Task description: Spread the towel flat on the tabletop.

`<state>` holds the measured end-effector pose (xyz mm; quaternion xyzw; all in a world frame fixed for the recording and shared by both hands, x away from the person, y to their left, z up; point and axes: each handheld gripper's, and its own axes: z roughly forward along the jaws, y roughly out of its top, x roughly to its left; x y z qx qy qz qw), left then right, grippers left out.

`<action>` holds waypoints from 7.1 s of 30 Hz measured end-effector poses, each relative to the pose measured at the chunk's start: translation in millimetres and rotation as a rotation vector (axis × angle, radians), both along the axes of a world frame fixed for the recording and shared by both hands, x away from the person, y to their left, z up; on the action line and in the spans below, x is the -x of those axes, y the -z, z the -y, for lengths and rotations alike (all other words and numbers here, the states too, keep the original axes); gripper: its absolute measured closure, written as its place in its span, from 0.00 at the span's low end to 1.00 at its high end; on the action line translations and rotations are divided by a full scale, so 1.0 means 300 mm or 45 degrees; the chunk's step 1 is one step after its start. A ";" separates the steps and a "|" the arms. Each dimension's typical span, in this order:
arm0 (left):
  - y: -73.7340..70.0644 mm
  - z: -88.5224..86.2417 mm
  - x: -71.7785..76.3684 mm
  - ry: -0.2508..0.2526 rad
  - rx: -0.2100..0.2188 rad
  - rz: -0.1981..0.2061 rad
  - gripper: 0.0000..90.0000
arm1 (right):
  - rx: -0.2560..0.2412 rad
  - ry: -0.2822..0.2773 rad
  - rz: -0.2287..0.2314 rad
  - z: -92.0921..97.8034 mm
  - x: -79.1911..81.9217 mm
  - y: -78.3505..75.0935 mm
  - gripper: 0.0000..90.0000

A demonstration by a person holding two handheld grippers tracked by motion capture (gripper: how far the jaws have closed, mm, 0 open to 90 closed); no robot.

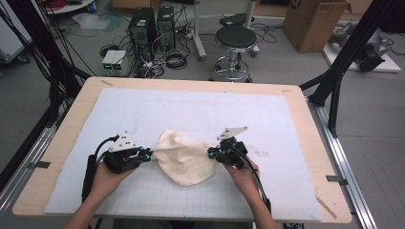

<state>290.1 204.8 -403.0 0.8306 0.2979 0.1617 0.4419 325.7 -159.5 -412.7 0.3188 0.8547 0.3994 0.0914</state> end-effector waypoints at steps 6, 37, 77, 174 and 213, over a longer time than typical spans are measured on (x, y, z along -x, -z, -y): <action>0.018 -0.001 0.062 0.049 0.027 -0.033 0.92 | 0.000 -0.015 0.027 0.078 0.164 -0.037 0.94; 0.083 0.061 -0.145 -0.035 0.001 -0.163 0.69 | -0.112 -0.135 -0.060 -0.018 0.014 -0.001 0.61; 0.069 0.055 -0.148 -0.071 0.025 -0.134 0.81 | -0.117 0.058 0.055 0.177 0.087 -0.086 0.66; 0.041 0.048 -0.235 -0.364 0.063 -0.083 0.99 | -0.003 0.130 0.089 0.132 -0.118 -0.059 0.97; 0.005 0.053 -0.174 -0.136 0.240 -0.028 0.69 | -0.141 0.161 0.134 0.174 -0.053 -0.086 0.62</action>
